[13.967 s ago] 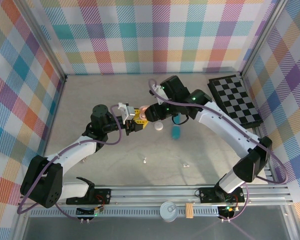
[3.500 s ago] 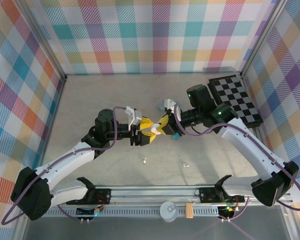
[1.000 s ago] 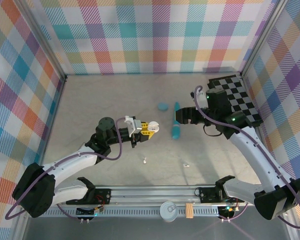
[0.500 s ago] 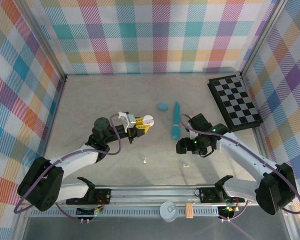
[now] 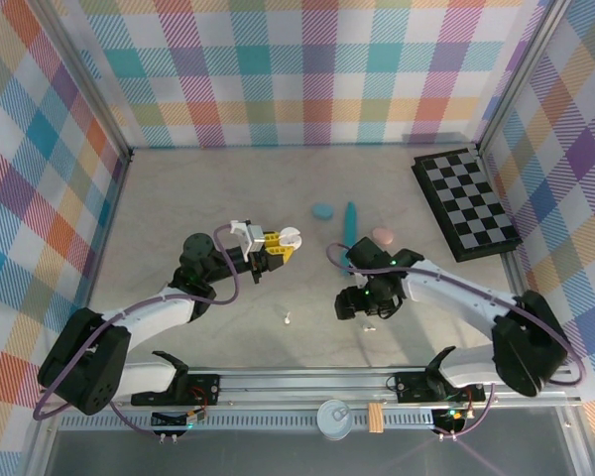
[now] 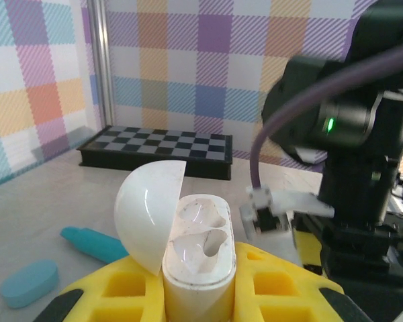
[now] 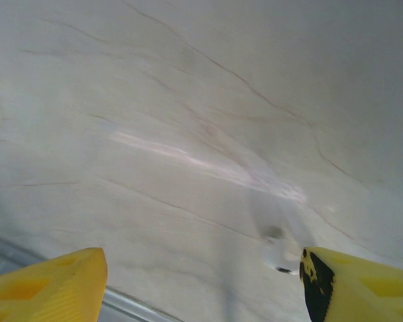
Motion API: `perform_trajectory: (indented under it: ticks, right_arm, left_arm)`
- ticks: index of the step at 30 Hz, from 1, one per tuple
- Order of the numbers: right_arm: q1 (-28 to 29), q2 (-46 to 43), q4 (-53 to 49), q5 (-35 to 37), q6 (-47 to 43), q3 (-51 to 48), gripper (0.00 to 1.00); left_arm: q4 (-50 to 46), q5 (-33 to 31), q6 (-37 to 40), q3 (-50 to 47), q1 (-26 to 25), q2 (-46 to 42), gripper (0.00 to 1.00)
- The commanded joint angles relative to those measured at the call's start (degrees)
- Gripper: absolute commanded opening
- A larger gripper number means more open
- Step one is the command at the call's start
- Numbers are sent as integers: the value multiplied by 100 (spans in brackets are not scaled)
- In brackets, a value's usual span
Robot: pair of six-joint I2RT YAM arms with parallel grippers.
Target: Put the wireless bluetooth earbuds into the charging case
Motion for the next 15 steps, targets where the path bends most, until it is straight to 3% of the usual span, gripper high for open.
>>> perform_trajectory:
  ticks: [1,6,10,15]
  right_arm:
    - [10,-891,1054,-763,-949,81,77]
    - [10,-1567,1871,-1556,-2507,436,72]
    - [9,-1140,1708,-2035,-3430,1189,66]
    - [4,-753,1683,-2391,-3857,1585,55]
  left_arm:
    - [347,728,-190,160,56,97,2]
    - [368,1497,-417,319,40,125,2]
    - [524,1825,-718,421,-46,127,2]
    - [1461,2088,-1633,485,-126,236,2]
